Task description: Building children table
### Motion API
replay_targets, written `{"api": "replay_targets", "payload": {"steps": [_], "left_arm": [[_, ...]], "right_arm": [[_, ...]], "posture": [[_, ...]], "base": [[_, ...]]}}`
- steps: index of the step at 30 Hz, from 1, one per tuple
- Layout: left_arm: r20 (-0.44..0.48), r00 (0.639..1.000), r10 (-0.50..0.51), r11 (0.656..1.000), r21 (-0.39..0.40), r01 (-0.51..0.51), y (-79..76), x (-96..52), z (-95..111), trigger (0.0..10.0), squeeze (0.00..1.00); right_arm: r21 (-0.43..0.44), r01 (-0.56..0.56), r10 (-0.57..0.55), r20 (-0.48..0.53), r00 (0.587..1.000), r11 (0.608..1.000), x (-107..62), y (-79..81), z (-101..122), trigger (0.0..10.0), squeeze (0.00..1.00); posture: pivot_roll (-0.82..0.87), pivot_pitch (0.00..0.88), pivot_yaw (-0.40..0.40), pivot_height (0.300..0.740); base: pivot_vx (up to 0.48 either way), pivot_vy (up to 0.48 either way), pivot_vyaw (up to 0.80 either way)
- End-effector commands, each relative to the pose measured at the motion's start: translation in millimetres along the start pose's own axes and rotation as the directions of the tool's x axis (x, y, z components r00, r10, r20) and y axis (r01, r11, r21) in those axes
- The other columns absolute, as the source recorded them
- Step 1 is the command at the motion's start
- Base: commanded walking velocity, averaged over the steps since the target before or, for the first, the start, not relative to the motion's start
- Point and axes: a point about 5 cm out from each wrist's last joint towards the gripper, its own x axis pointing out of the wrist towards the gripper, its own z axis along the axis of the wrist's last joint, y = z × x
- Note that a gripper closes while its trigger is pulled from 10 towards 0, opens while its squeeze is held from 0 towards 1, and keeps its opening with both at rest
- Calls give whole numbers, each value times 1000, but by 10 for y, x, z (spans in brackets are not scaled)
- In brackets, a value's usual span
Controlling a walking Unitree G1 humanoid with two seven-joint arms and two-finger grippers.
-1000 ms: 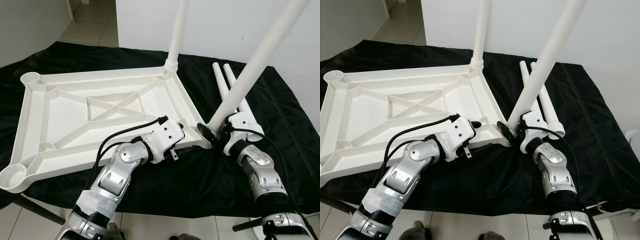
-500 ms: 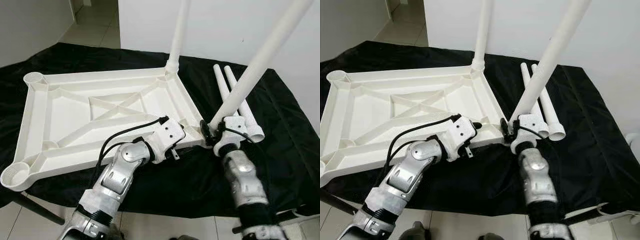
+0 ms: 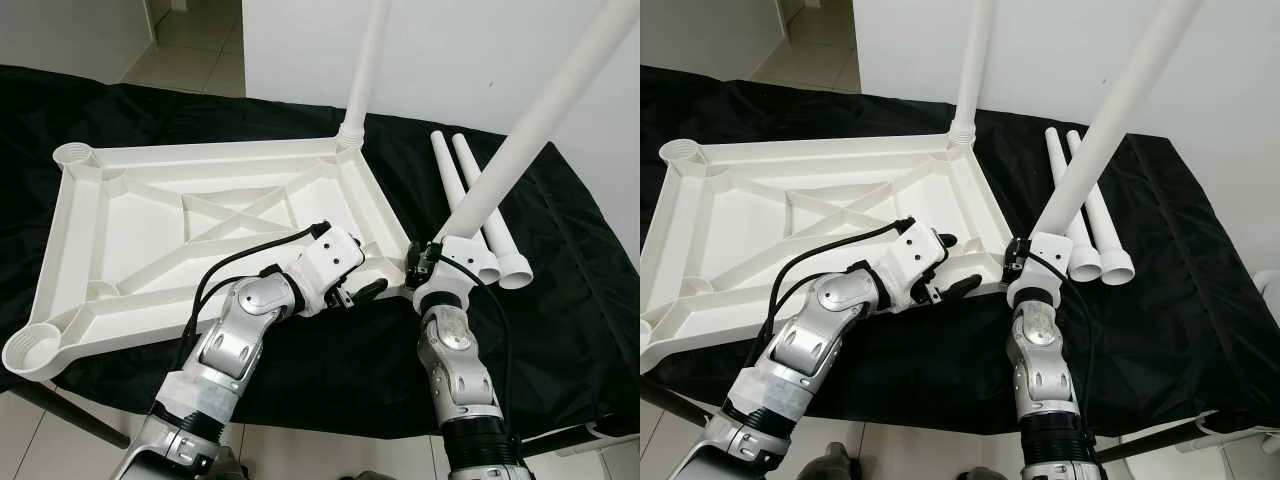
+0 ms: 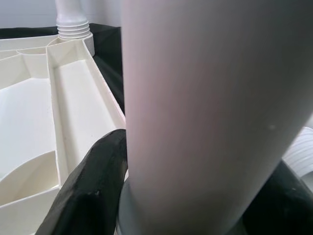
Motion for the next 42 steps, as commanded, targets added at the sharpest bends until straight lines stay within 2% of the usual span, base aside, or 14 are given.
{"api": "replay_targets", "payload": {"steps": [1, 2, 3, 12, 13, 14, 18, 32, 33, 34, 35, 37, 38, 42], "left_arm": [[0, 989, 148, 989, 14, -147, 89, 21, 12, 10000, 0], [0, 989, 149, 989, 13, -149, 93, 22, 13, 10000, 0], [4, 988, 153, 988, 15, -153, 97, 21, 19, 10000, 0], [7, 987, 159, 987, 17, -159, 100, 26, 35, 10000, 0], [9, 987, 160, 987, 13, -160, 105, 36, 47, 10000, 0], [10, 987, 161, 987, 14, -162, 111, 43, 56, 10000, 0], [13, 986, 169, 985, 17, -169, 125, 45, 64, 10000, 0], [23, 991, 134, 990, 31, -134, 126, 68, 104, 10000, 0], [27, 992, 125, 992, 25, -126, 111, 67, 110, 10000, 0], [27, 992, 125, 992, 25, -126, 111, 67, 110, 10000, 0], [28, 992, 122, 992, 22, -123, 95, 63, 110, 10000, 0], [28, 992, 122, 992, 20, -122, 85, 61, 109, 10000, 0], [29, 992, 123, 992, 20, -124, 76, 62, 110, 10000, 0], [33, 991, 128, 991, 22, -129, 73, 65, 115, 10000, 0]], "right_arm": [[40, -4, 6, -46, 999, 999, -55, -14, -88, 10000, 549], [52, -8, 10, -44, 999, 999, -52, -33, -79, 10000, 549], [54, -21, 23, -35, 999, 998, -51, -57, -57, 10000, 1000], [12, -167, 168, -17, 986, 986, 3, -202, -5, 10000, 1000], [0, -233, 233, -15, 972, 972, 24, -225, 13, 10000, 608], [-20, -289, 289, -7, 957, 957, 39, -238, 35, 10000, 0], [-83, -432, 433, -13, 901, 898, 69, -244, 66, 10000, 0], [-199, -621, 620, -74, 781, 758, 214, -251, 51, 10000, 0], [-202, -639, 637, -83, 766, 742, 247, -273, 51, 4941, 0], [-202, -639, 637, -83, 766, 742, 247, -273, 51, 4941, 0], [-223, -649, 646, -94, 757, 728, 271, -298, 51, 1529, 0], [-237, -659, 656, -103, 747, 714, 289, -319, 50, 1529, 0], [-232, -664, 659, -110, 744, 711, 302, -344, 46, 0, 0], [-213, -666, 658, -119, 744, 715, 306, -377, 24, 0, 0]], "posture": [[58, 0, -81, 740], [58, 0, -81, 740], [55, 2, -78, 740], [52, 12, -76, 740], [55, 12, -80, 740], [56, 11, -80, 740], [61, 8, -81, 740], [73, 0, -69, 740], [78, 1, -69, 740], [78, 1, -69, 740], [79, 1, -71, 740], [79, 1, -71, 740], [81, 1, -77, 740], [80, 3, -80, 740]], "base": [[0, 0, 0], [0, 0, 0], [0, 0, 0], [0, 0, 0], [0, 0, 0], [0, 0, 0], [0, 0, 0], [0, 0, 0], [0, 0, 0], [0, 0, 0], [0, 0, 0], [0, 0, 0], [0, 0, 0], [0, 0, 0]]}}
